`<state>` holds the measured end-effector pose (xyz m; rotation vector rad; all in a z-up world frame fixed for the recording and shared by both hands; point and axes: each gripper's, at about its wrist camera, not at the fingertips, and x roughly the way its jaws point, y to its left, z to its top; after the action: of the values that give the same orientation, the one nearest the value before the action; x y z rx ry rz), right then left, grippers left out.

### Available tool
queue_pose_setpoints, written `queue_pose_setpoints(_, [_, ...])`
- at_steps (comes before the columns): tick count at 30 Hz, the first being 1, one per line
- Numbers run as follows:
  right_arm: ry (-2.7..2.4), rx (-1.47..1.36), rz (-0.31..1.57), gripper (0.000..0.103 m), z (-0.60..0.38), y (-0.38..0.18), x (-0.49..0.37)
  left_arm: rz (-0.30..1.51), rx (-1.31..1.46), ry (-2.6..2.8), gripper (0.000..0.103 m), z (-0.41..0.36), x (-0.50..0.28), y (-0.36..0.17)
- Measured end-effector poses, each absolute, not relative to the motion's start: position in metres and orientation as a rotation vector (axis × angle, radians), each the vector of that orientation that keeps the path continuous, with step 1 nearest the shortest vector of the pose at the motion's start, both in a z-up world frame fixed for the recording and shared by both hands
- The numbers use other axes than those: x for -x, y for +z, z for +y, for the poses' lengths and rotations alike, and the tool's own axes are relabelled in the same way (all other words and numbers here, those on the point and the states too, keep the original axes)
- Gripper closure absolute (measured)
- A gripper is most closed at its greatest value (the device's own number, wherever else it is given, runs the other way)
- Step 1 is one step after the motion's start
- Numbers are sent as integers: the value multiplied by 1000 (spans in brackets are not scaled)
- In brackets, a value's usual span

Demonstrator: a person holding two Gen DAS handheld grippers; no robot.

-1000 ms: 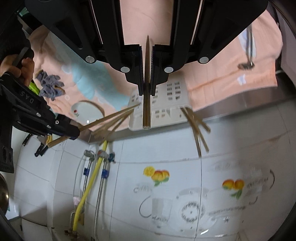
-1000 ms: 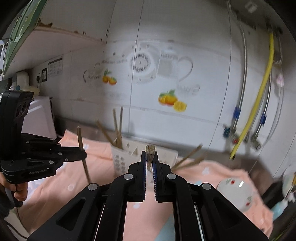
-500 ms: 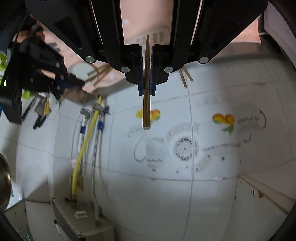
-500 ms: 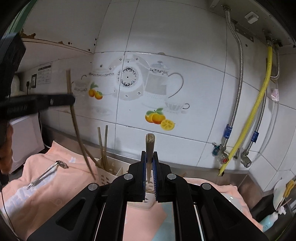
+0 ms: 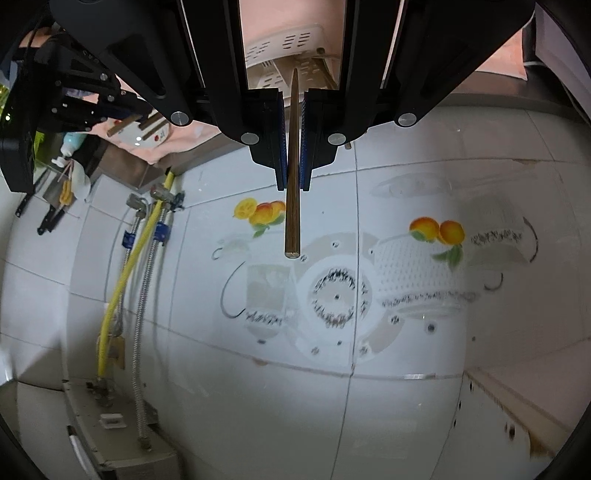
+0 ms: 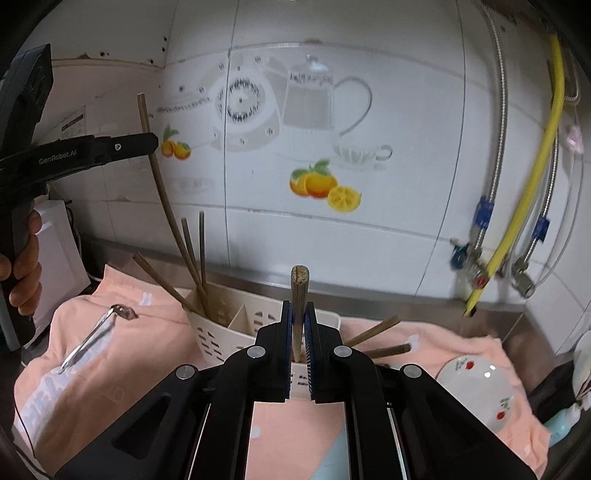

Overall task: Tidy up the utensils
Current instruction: 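Raise the chopstick over the white holder with the left tool while the right tool raises its chopstick, then drop the chopstick into the holder and open the left tool while the right tool releases its chopstick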

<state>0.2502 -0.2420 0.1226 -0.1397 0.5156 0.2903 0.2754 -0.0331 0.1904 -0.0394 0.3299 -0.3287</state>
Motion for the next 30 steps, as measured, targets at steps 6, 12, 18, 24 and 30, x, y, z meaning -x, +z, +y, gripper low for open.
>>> queue_pose_setpoints(6, [294, 140, 554, 96, -240, 108, -260, 389, 48, -314, 97, -32, -296, 168])
queue_pose_setpoints(12, [283, 141, 553, 96, -241, 103, -263, 439, 41, -320, 97, -35, -306, 149])
queue_pose_setpoints(18, [277, 150, 542, 81, -241, 103, -260, 465, 41, -317, 96, -37, -308, 139])
queue_pose_setpoints(24, [270, 153, 527, 71, -243, 105, -255, 476, 36, -312, 82, -37, -304, 137])
queue_pose_setpoints(30, [266, 155, 503, 59, -245, 113, -246, 461, 43, -295, 56, -32, -290, 141])
